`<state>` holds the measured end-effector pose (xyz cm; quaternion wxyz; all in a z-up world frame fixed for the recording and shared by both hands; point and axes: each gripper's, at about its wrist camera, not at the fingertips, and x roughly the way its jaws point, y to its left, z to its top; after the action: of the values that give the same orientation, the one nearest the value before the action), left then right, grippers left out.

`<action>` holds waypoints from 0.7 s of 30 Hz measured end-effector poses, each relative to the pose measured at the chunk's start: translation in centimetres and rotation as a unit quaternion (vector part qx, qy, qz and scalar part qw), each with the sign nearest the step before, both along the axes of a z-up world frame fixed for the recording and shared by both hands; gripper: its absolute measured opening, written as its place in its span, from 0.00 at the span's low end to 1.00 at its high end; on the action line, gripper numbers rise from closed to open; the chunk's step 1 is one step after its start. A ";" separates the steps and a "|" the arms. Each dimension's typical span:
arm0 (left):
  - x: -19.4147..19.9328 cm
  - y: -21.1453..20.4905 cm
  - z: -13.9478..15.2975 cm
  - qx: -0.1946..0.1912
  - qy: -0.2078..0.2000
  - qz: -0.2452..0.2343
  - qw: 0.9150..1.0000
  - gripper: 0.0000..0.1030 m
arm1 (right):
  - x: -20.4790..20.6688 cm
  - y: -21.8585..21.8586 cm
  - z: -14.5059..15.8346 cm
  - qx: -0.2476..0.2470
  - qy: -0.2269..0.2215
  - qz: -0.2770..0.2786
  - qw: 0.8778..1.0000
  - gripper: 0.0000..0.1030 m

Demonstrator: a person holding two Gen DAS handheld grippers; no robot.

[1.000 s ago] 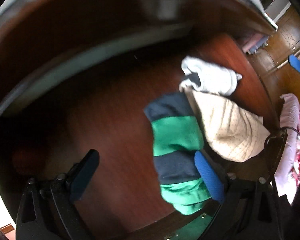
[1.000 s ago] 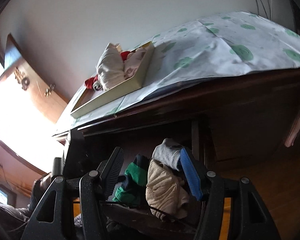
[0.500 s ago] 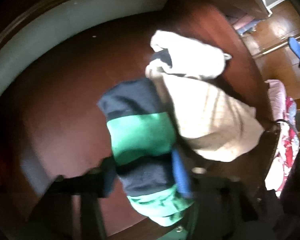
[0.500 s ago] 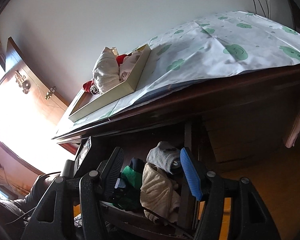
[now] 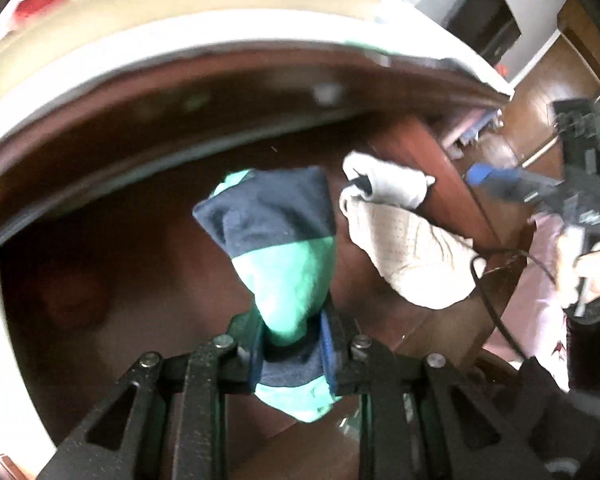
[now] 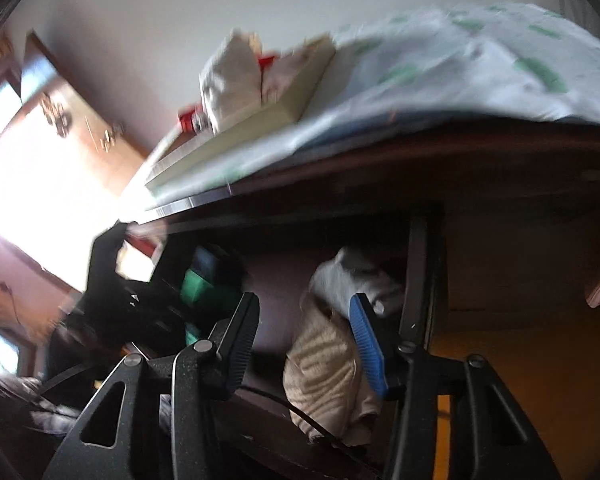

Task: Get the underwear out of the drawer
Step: 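Grasp the green-and-navy sock with the left tool while the right tool grasps the beige garment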

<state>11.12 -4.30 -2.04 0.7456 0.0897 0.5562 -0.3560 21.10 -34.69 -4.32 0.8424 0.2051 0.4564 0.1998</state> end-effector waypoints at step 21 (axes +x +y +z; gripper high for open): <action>1.3 6.7 4.8 -0.050 -0.095 0.039 0.993 0.21 | 4.5 9.7 -5.0 -0.232 0.143 0.085 0.958 0.49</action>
<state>12.46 2.44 2.81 0.8121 0.0641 0.4674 -0.3433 25.62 -25.00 -9.34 0.7726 -0.0091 0.6218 0.1280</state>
